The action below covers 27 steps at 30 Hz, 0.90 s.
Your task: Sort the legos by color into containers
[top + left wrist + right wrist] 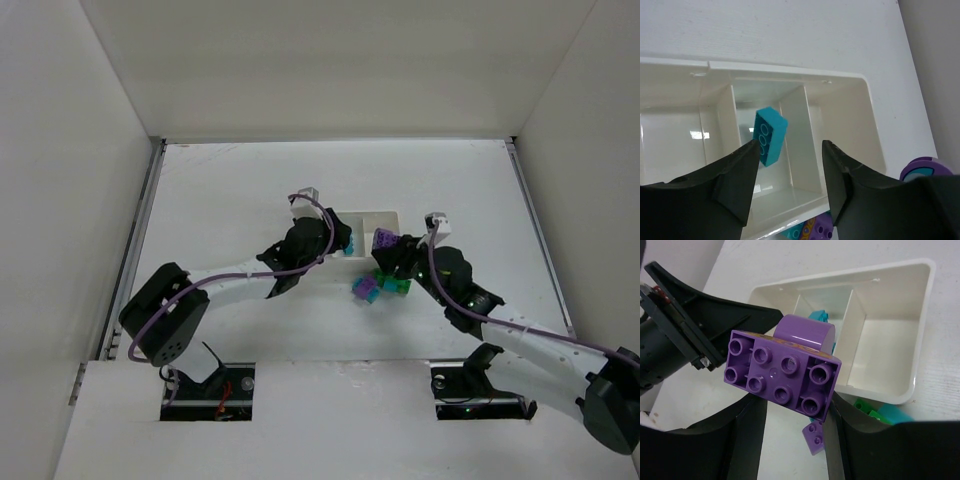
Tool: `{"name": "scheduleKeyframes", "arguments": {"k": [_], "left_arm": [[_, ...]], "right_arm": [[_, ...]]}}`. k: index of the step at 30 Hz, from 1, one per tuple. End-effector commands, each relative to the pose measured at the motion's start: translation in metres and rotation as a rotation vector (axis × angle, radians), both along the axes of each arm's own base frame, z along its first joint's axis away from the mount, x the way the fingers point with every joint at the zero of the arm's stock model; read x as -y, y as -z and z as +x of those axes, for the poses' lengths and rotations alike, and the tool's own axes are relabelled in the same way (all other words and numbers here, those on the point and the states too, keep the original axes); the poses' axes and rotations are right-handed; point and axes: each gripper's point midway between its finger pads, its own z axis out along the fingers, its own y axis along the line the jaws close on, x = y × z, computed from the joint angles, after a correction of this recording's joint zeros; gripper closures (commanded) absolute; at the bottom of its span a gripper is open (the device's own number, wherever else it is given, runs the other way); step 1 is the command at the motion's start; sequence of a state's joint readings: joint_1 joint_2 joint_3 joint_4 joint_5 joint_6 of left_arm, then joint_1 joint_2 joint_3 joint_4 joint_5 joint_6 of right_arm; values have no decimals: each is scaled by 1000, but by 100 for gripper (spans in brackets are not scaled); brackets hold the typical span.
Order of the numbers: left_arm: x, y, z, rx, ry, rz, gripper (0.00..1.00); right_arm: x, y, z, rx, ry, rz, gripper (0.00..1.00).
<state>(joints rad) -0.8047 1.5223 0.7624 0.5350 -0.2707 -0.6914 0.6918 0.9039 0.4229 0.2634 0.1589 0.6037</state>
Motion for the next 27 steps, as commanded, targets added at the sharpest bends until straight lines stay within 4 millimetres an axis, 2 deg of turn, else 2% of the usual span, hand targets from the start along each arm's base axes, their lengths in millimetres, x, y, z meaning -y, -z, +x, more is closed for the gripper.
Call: {"name": "scheduleKeyframes", "arguments": {"k": [1,5,8,11,14,20,27], "left_arm": [[-6,-39,5,83,-25,-70,50],[-20,-60,-18,76,-36,-188,57],[-25,-72,-43,51,-7,-308,57],[-27,-75,-65,3,19,-411,52],[-25,-75,-82,-1,66,-428,51],[-27,-71,-94,18,113,-421,53],[-29,-66,-92,31,118,-424,53]], "right_arm": [[-9,-24,9,78,0,5,70],[-28,-20,1,89,-51,-49,71],[-45,-16,-4,89,-102,-111,71],[-61,-13,-9,79,-148,-131,71],[-77,-14,-13,72,-199,-142,71],[-97,-12,-16,35,-259,-138,71],[-110,-9,-21,-1,-297,-112,71]]}}
